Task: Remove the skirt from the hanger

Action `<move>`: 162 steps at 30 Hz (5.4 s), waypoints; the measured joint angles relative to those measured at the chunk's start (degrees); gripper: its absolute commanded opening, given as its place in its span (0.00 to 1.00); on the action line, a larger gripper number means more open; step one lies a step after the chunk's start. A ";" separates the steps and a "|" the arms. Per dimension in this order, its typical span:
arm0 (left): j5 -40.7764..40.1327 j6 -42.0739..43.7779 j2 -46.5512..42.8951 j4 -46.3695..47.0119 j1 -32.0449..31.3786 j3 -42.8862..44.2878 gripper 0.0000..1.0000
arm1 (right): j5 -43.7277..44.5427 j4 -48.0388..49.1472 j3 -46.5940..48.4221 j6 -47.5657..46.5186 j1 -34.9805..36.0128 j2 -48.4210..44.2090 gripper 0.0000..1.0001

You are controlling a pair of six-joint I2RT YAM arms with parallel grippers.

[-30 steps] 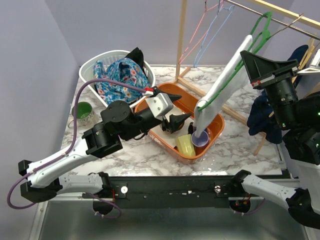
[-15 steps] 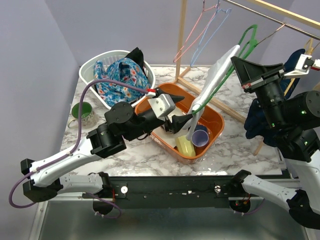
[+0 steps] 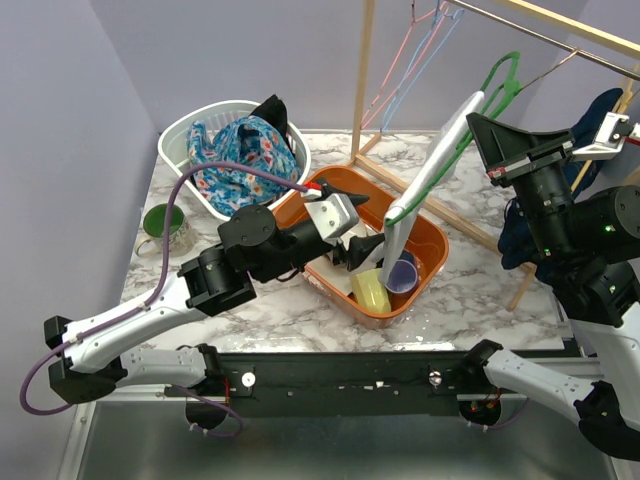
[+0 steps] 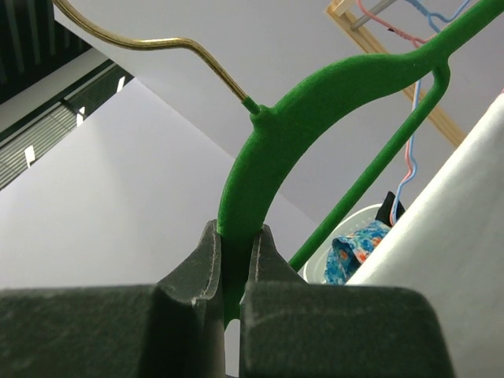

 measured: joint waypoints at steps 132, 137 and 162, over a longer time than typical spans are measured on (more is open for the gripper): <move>-23.06 -18.88 41.77 -8.48 61.40 30.12 0.00 | 1.68 1.01 -12.50 -3.85 0.11 -14.93 0.01; -13.84 -24.28 49.27 -9.94 61.13 28.11 0.31 | 1.33 0.94 -12.50 -4.24 0.11 -13.18 0.01; 5.09 -26.97 32.59 -26.18 58.34 36.83 0.93 | -1.66 -4.28 -12.96 -5.95 0.11 -6.43 0.01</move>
